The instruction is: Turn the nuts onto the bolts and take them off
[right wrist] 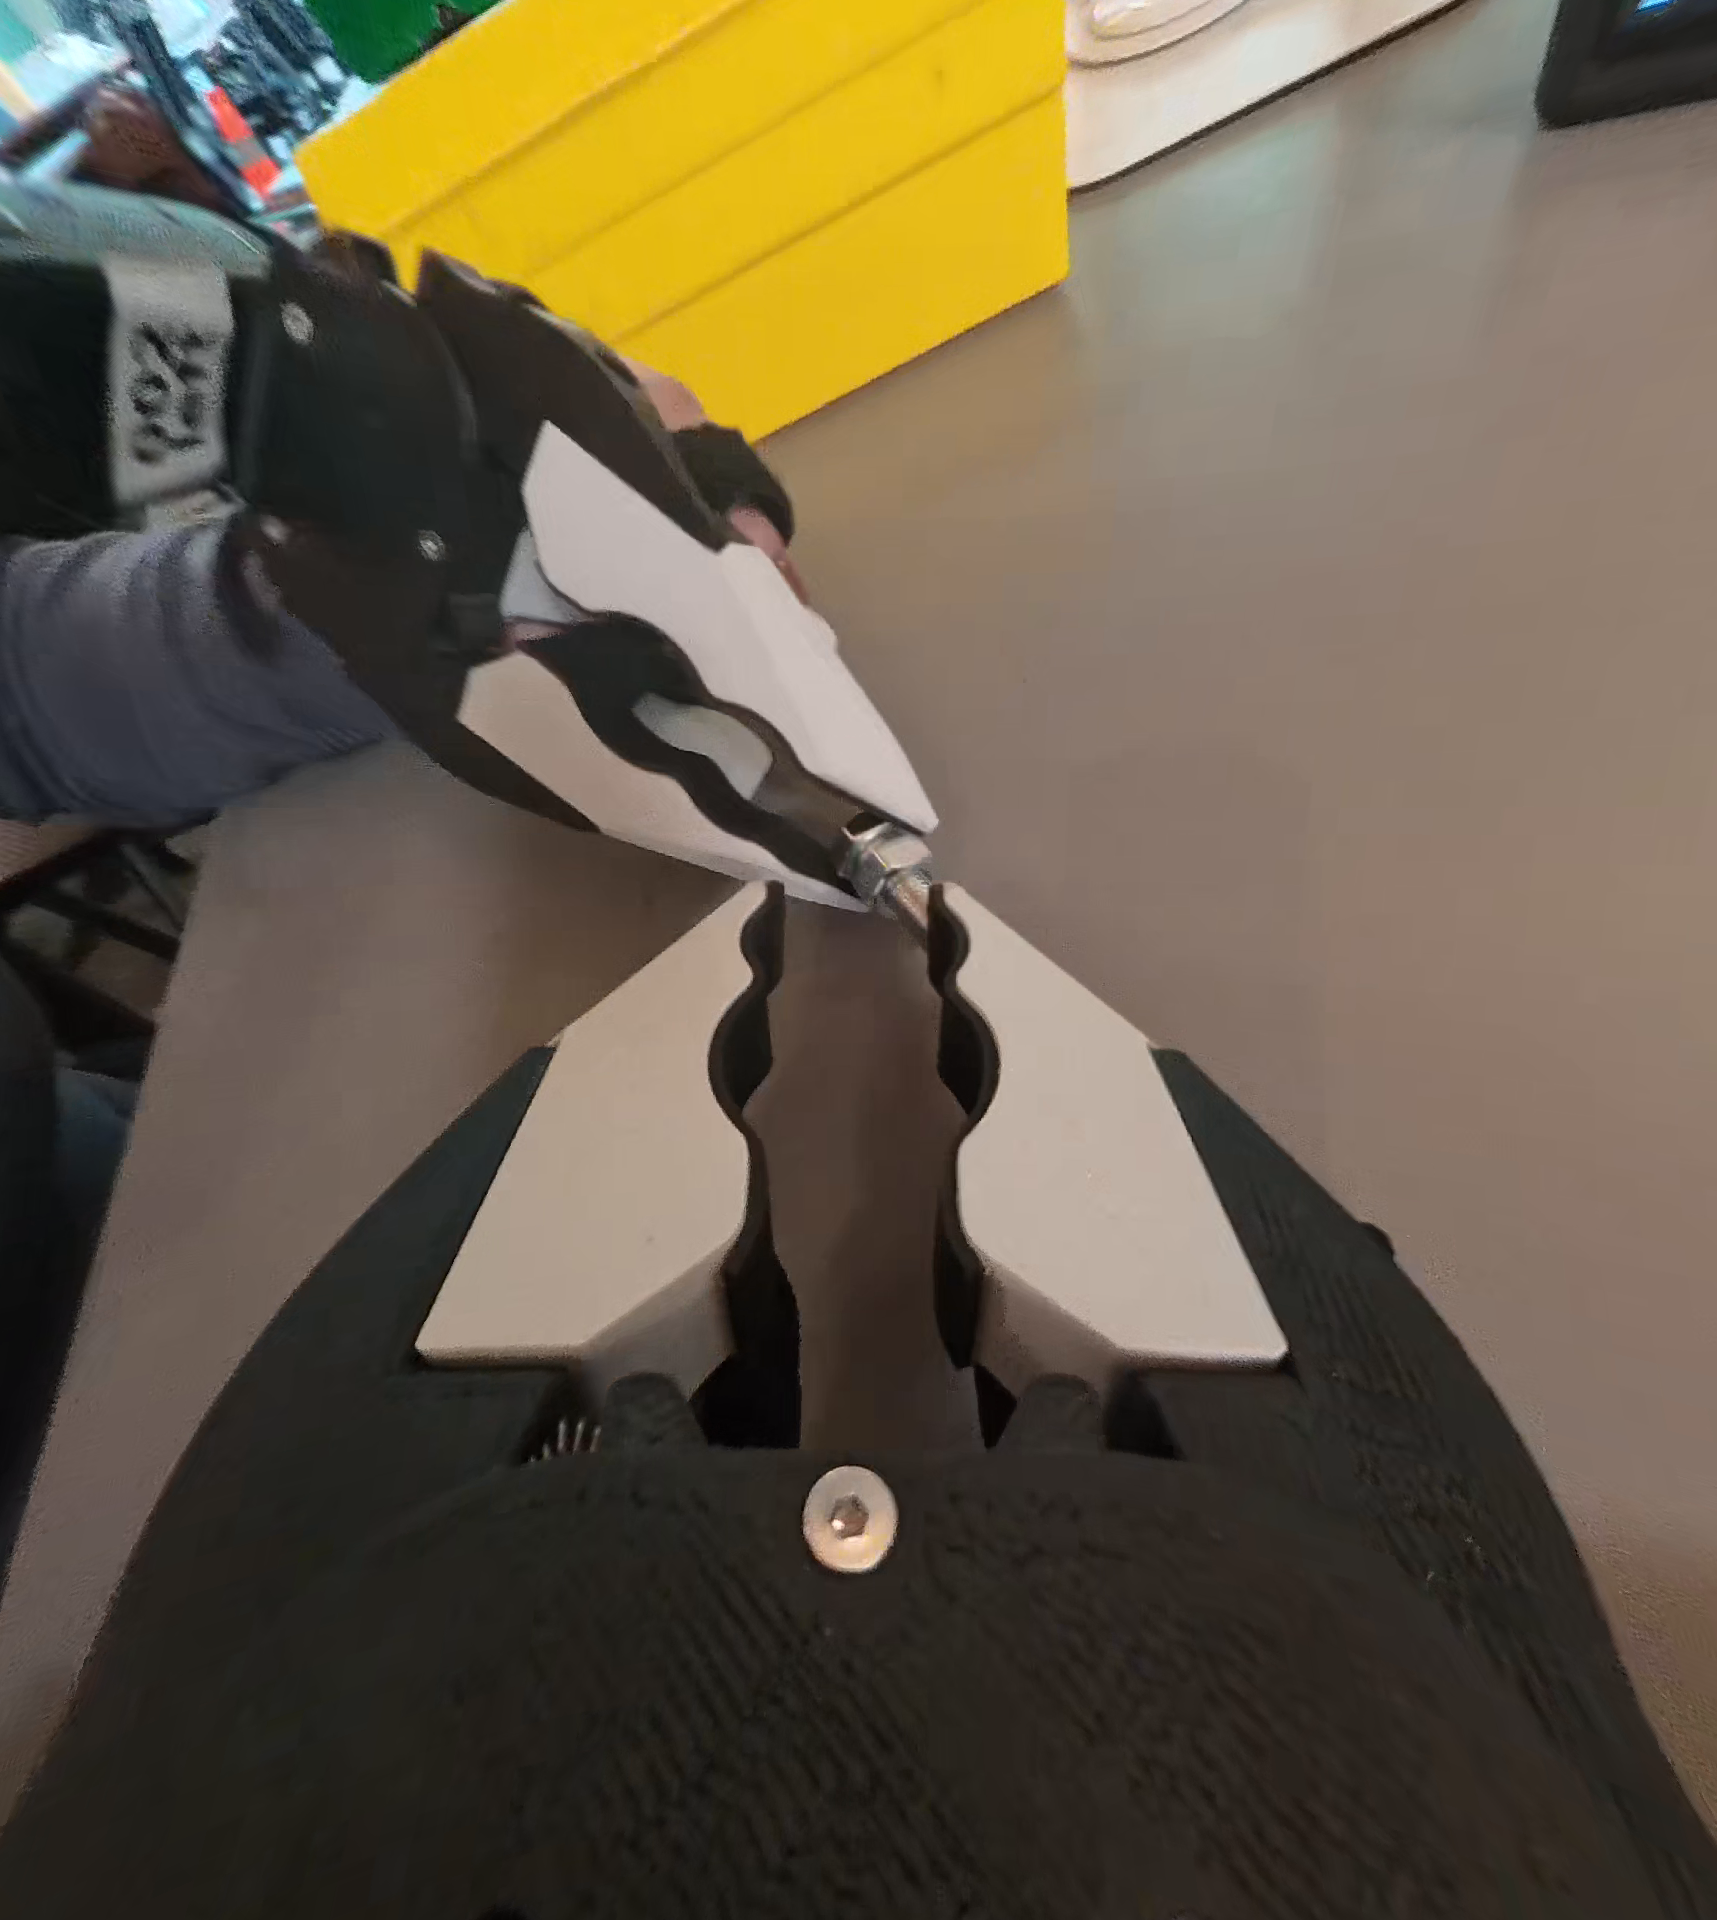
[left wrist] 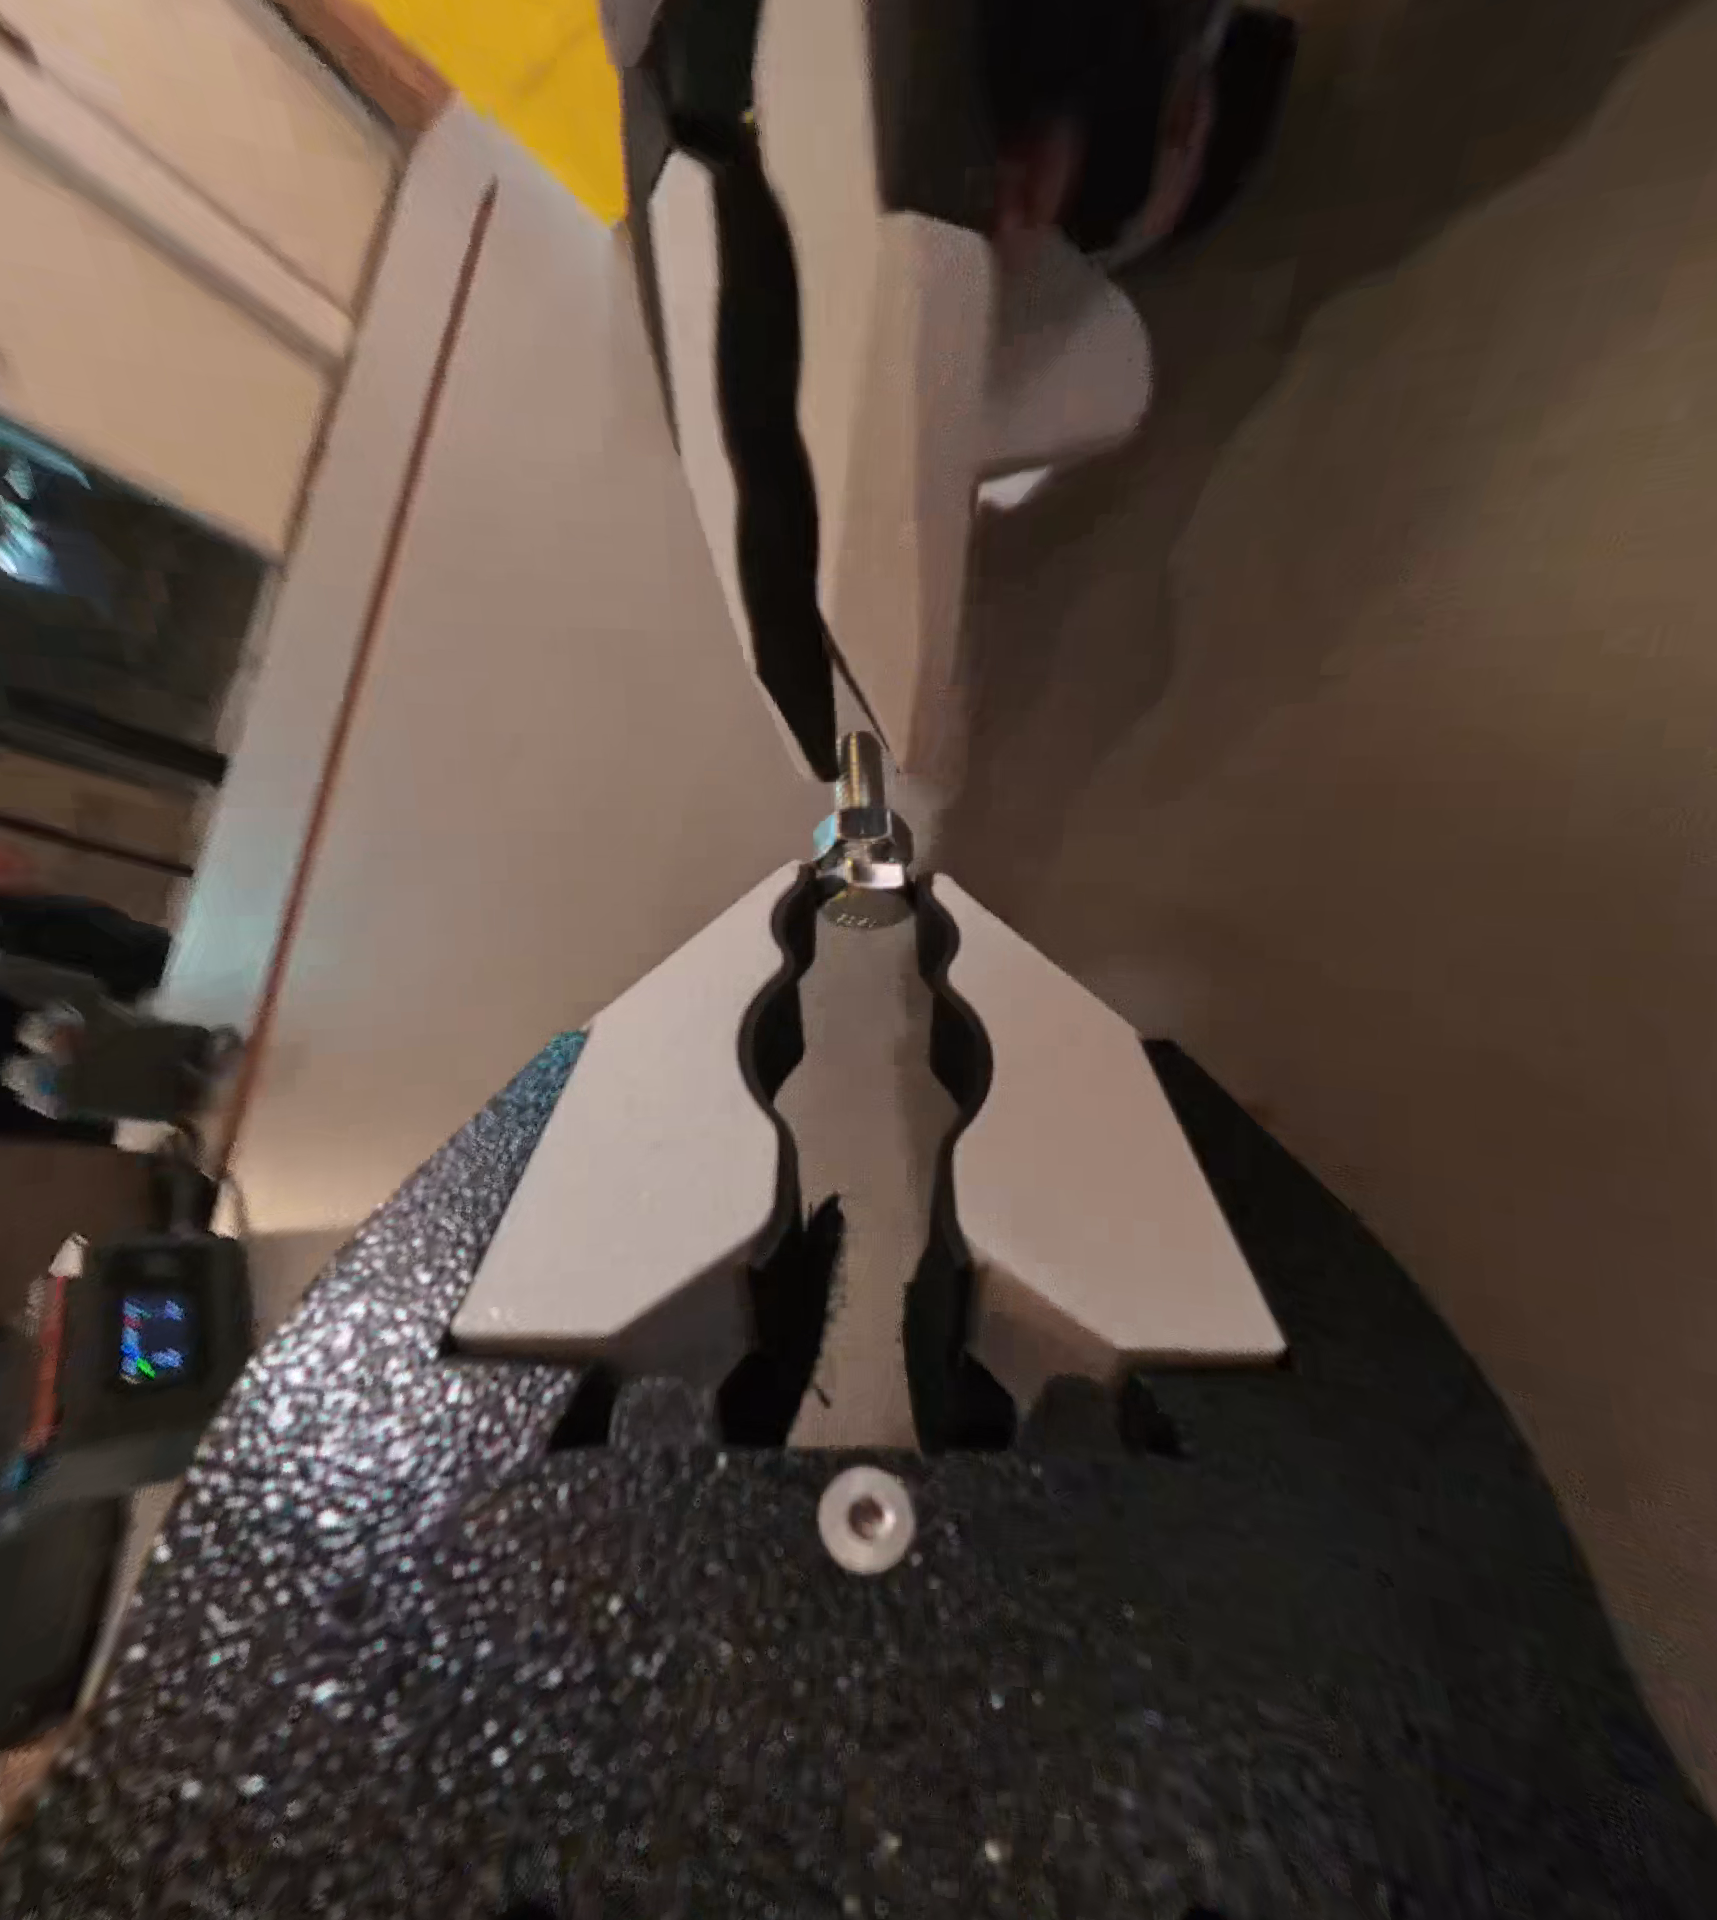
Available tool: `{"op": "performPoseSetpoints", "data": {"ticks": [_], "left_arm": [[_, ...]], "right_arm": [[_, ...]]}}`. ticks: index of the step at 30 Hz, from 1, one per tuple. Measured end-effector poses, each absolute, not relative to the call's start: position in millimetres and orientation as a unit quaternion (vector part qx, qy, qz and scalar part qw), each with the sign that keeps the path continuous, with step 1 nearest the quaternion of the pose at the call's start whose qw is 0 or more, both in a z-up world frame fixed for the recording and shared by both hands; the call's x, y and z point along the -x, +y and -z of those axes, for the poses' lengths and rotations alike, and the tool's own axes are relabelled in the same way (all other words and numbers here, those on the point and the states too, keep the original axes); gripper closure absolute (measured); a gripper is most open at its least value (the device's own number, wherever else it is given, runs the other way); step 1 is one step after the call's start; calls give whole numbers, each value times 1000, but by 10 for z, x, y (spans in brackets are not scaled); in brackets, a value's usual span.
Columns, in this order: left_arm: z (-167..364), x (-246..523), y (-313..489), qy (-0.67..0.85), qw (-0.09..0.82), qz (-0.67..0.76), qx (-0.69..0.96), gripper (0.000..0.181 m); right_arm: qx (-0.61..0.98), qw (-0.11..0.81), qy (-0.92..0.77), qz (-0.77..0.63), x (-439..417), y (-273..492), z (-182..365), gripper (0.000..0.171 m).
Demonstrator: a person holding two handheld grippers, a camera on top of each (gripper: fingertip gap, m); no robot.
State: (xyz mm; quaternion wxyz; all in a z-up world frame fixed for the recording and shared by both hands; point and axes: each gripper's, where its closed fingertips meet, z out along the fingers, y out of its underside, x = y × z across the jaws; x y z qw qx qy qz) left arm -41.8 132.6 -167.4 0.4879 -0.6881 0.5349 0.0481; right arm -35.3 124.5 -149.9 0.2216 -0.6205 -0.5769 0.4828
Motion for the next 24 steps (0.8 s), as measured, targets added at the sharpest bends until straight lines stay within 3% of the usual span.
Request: {"op": "performPoseSetpoints", "data": {"ticks": [2, 6, 9, 14, 16, 20, 24], "left_arm": [[1667, 417, 1325, 554, 509, -67, 655, 164], [1620, 527, 1378, 542, 526, -79, 651, 164], [1585, 582, 1415, 526, 535, -85, 655, 164], [1458, 615, 1456, 509, 564, -123, 639, 164], [1371, 665, 1474, 486, 583, -122, 640, 164], [1326, 692, 1478, 454, 598, -68, 657, 164], [1336, 698, 1484, 449, 597, -57, 663, 164]], "right_arm": [[618, 217, -578, -486, 342, 1235, 1502, 145], [616, 294, -585, -439, 365, 1428, 1469, 133], [562, 405, -629, -352, 394, 1539, 1405, 131], [414, 603, -675, -93, 452, 1733, 1289, 133], [382, 648, -649, -113, 498, 1673, 1236, 149], [408, 649, -613, -189, 463, 1705, 1091, 143], [399, 657, -614, -179, 457, 1692, 1091, 144]]}}
